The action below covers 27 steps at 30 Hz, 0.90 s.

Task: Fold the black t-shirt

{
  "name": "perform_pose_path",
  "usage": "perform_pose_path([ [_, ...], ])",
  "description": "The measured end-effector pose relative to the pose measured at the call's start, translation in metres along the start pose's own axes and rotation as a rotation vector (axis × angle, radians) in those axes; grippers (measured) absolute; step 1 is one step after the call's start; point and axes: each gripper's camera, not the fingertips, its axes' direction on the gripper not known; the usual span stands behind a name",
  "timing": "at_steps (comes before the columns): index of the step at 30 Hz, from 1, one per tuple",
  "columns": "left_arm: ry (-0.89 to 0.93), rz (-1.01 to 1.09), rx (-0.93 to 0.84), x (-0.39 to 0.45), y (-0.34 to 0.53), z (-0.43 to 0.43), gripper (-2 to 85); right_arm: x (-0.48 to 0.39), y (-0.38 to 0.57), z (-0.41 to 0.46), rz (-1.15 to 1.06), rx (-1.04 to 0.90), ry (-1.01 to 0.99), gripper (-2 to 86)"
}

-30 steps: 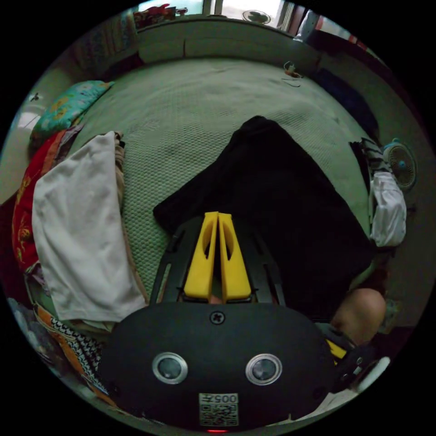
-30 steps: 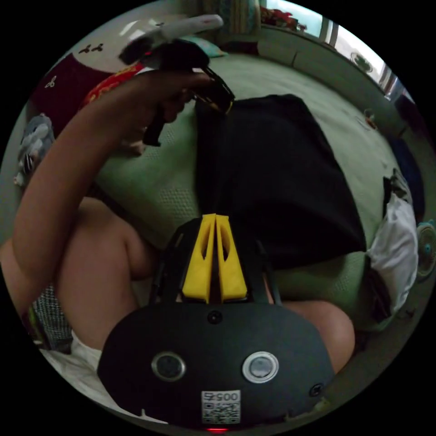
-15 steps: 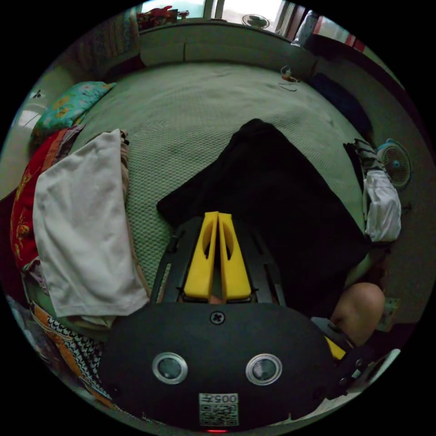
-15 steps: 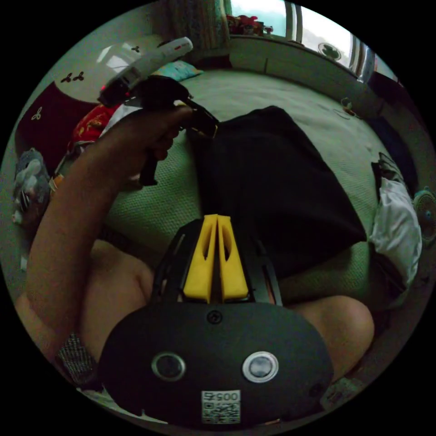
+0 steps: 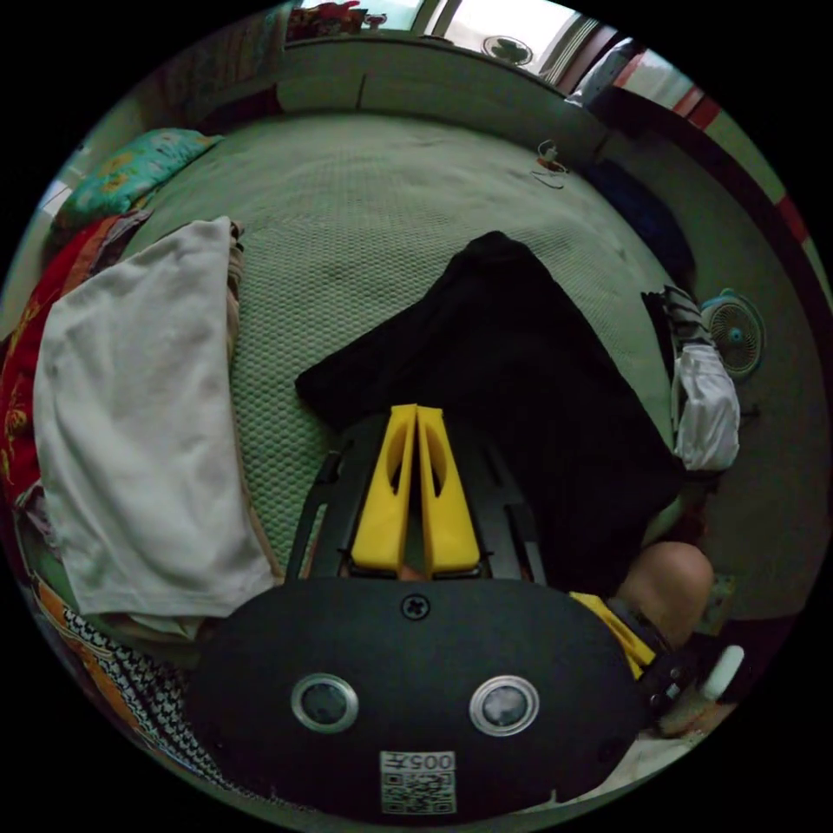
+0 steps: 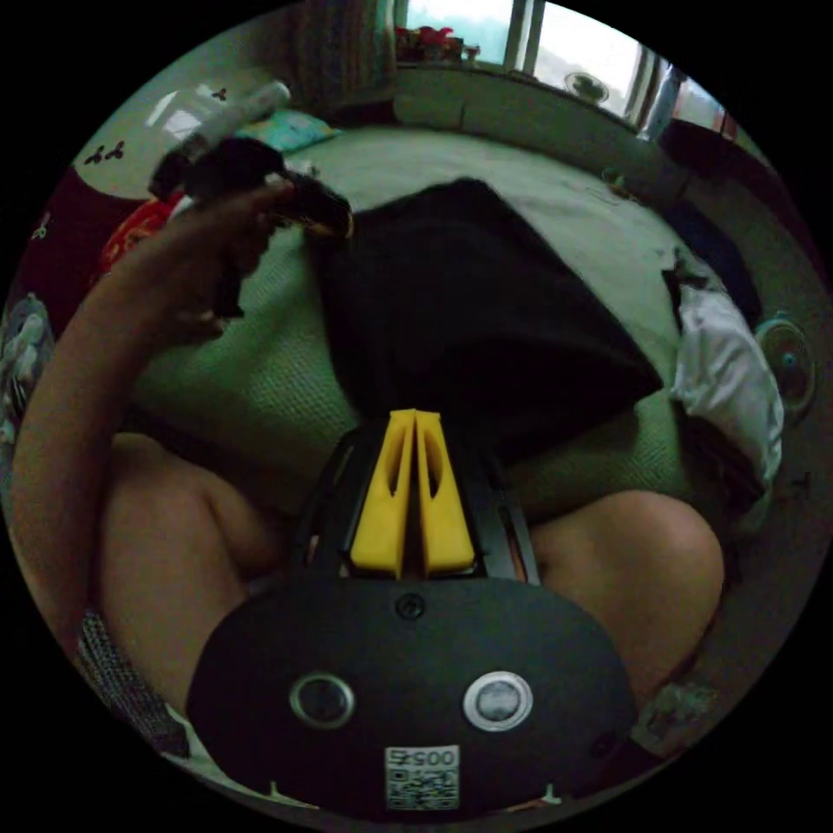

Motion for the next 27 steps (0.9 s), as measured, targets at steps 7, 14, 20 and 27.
perform_pose_path([
  [7, -0.044, 0.011, 0.145, 0.013, 0.047, -0.04, -0.1, 0.057, -0.004, -0.052, 0.006, 0.075, -0.142, -0.9],
  [14, -0.061, -0.111, 0.188, -0.001, 0.089, -0.064, 6.5, 0.181, -0.034, -0.078, 0.316, 0.219, -0.169, 1.6],
  [20, -0.077, -0.123, 0.19, 0.001, 0.088, -0.065, 11.4, 0.194, -0.081, -0.057, 0.219, 0.203, -0.128, 7.8],
  [27, -0.082, -0.109, 0.068, 0.007, 0.058, -0.041, 16.5, 0.183, -0.166, -0.047, -0.048, 0.159, -0.131, 10.0],
])
